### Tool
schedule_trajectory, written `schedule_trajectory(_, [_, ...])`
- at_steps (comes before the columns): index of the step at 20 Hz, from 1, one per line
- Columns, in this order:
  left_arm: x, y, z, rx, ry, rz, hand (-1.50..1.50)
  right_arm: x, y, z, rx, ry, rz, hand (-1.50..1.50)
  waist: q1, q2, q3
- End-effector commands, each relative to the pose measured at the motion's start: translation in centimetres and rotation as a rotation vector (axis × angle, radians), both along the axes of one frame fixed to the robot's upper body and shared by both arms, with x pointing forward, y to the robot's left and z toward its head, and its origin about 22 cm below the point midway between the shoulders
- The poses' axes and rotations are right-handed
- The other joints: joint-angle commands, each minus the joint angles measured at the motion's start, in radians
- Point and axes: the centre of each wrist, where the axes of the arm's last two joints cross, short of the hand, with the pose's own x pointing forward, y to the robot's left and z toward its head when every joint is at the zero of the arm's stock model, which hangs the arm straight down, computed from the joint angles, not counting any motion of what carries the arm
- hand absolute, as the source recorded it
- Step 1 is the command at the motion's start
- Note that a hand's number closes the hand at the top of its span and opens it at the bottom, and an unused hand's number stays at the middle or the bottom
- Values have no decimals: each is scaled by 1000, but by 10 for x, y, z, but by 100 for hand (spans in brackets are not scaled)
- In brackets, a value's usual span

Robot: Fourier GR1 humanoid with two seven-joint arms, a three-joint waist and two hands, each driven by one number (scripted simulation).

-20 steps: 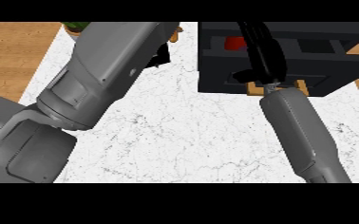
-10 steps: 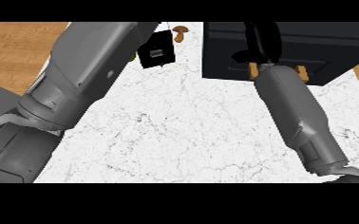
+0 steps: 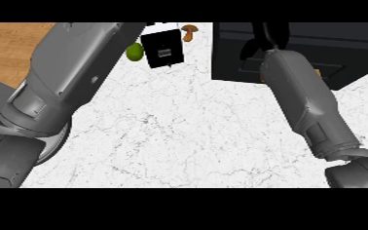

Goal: Pick up the can, place it into the drawer and close the drawer

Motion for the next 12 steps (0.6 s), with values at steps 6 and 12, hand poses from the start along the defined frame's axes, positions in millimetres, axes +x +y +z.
schedule_trajectory(6, [-9, 18, -11, 5, -6, -30, -150, 12, 19, 36, 135, -88, 66, -150, 22, 1, -2])
schedule_trajectory(12, [-14, 49, -19, -9, 16, -26, -150, 12, 19, 32, 195, -102, 100, -150, 23, -6, -3])
